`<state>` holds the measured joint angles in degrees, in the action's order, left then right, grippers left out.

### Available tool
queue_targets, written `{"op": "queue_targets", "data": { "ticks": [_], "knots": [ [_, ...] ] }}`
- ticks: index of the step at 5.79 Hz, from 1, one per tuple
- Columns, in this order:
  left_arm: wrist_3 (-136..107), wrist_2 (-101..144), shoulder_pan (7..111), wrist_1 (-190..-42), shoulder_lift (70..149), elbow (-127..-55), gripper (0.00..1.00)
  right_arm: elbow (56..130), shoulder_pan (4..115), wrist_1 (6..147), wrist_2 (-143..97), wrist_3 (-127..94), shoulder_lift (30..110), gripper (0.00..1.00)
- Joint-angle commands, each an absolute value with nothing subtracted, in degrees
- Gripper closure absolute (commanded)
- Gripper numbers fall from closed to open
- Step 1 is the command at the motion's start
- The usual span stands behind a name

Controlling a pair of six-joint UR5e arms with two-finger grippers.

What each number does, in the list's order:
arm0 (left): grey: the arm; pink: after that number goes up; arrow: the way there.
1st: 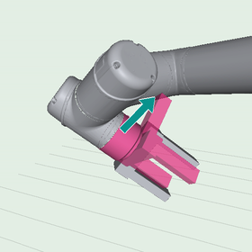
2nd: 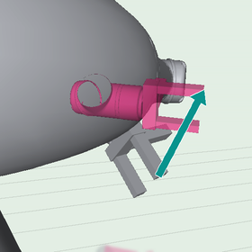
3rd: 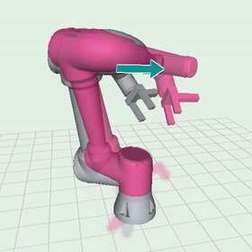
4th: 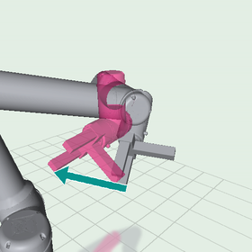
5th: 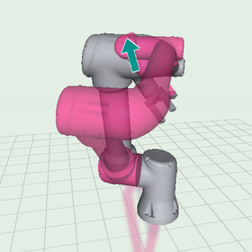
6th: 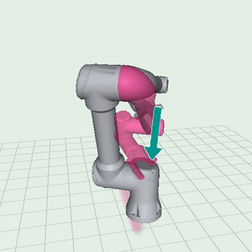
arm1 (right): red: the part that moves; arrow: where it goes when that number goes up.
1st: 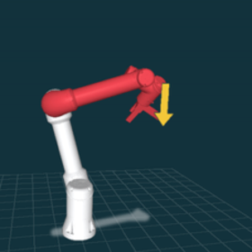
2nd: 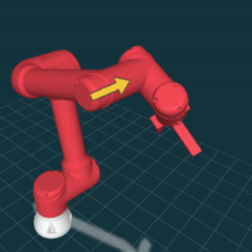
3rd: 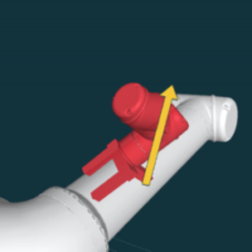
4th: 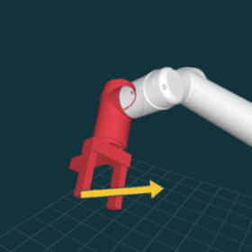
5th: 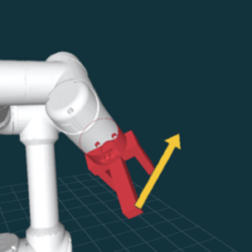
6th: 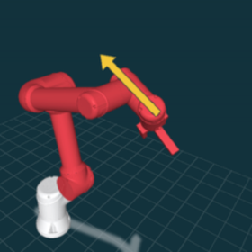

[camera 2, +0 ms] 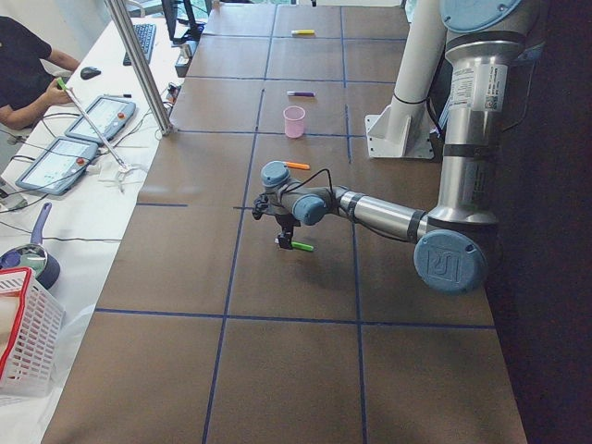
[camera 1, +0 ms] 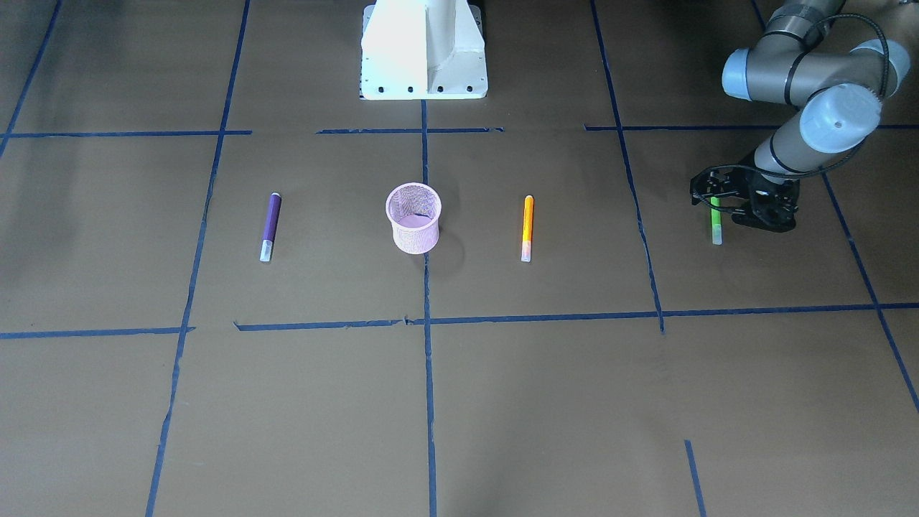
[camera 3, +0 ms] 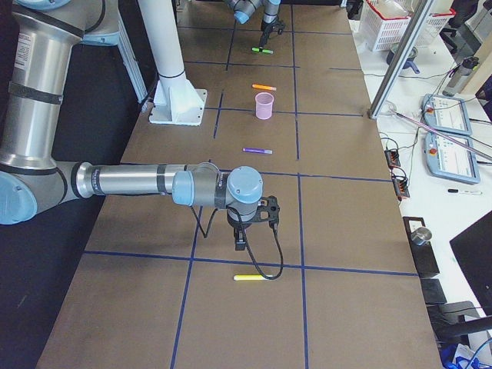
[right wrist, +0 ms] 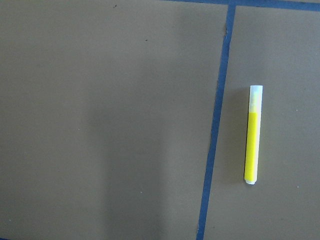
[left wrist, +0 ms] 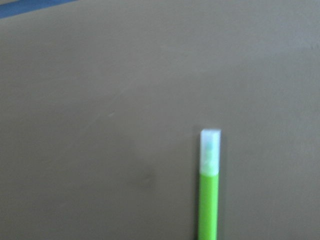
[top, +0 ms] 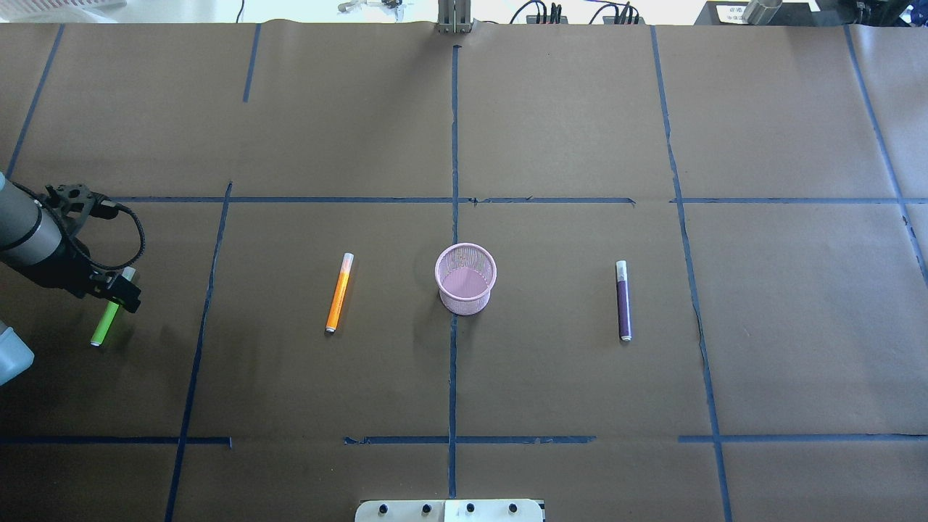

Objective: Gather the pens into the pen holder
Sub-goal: 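Lower the left gripper onto the green marker and grasp it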

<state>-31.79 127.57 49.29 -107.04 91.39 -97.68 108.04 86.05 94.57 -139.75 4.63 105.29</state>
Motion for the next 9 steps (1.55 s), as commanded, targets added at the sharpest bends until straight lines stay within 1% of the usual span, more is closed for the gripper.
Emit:
{"op": "queue_targets", "data": {
  "ticks": [1,2,4,6,7,9],
  "knots": [
    [-32.3,126.9,48.8,-107.0,91.1,-97.5,0.15,107.1,86.0,94.6,-139.9,4.7,105.3,0.00],
    [-32.1,126.9,48.8,-107.0,90.9,-97.0,0.30,107.1,86.0,94.5,-139.9,4.7,105.3,0.00],
    [-31.9,126.8,48.7,-106.7,91.3,-96.4,0.39,107.1,86.0,94.5,-139.9,4.7,105.3,0.00],
    [-31.7,126.8,48.7,-106.7,91.4,-96.1,0.56,107.1,86.0,94.5,-139.9,4.7,105.3,0.00],
    [-31.6,126.7,48.7,-106.7,91.4,-96.1,0.61,107.1,86.0,94.5,-139.9,4.7,105.3,0.00],
    [-31.6,126.7,48.7,-106.7,91.4,-95.9,0.63,107.1,86.0,94.5,-139.9,4.7,105.3,0.00]
  ]
}}
